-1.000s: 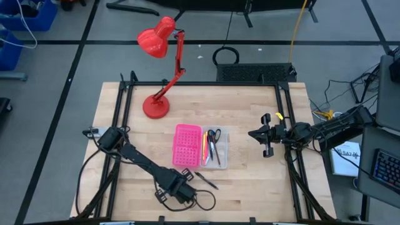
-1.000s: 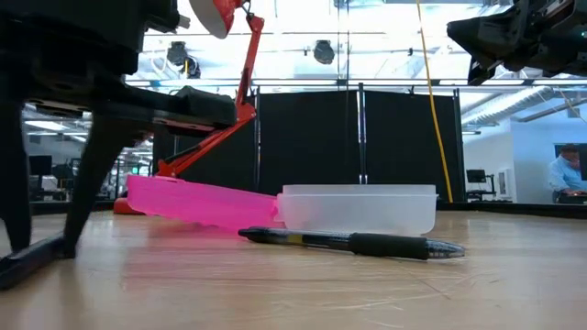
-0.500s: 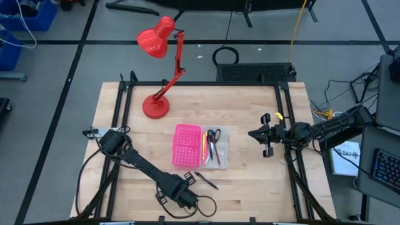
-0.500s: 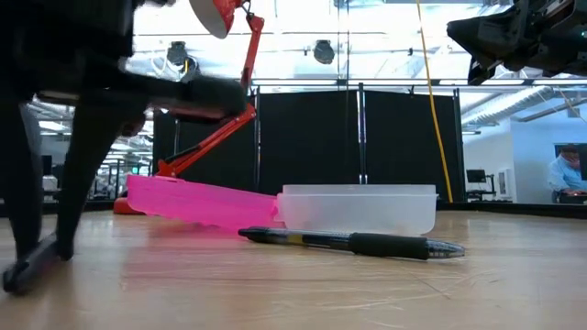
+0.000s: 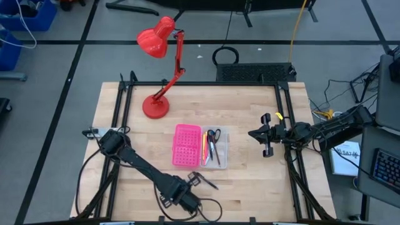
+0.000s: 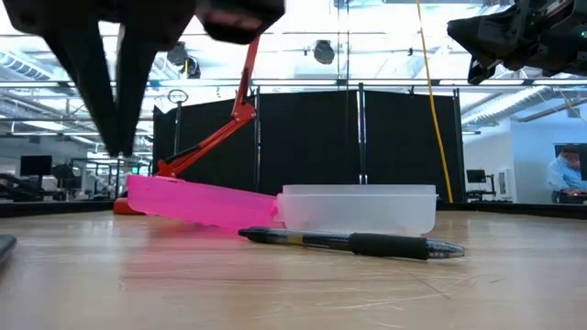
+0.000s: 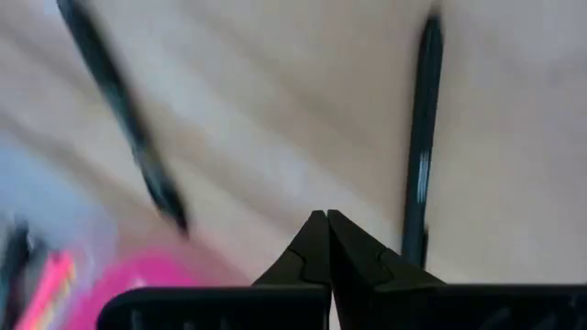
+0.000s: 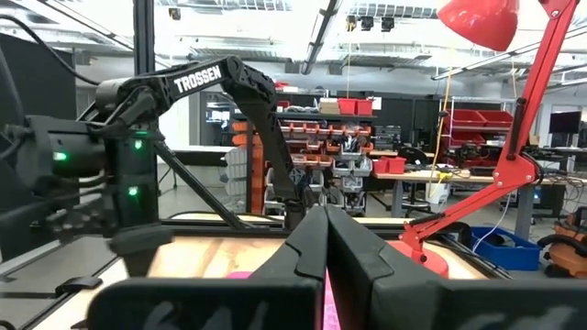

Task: Pick & place school supplies into a supply box
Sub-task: Put the right black pen into the pink supply box

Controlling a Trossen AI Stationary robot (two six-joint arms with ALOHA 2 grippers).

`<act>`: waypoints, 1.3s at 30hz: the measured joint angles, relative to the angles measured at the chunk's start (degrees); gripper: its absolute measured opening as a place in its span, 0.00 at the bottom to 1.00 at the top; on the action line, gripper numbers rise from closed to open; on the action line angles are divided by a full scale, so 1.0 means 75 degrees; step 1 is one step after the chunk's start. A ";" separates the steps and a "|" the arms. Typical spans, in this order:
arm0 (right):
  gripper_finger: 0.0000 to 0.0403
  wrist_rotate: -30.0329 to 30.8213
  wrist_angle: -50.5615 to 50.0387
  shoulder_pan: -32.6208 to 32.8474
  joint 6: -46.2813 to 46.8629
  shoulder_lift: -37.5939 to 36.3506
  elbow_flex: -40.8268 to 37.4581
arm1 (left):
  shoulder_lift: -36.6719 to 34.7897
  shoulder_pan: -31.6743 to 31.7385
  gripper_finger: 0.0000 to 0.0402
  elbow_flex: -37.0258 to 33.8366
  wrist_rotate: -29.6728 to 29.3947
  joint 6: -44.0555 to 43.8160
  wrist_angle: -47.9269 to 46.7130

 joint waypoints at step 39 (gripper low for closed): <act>0.00 0.2777 -0.9577 0.2301 0.4572 0.6629 0.8283 | -1.1230 -0.0930 0.03 -1.3554 -0.3124 -0.0117 1.4655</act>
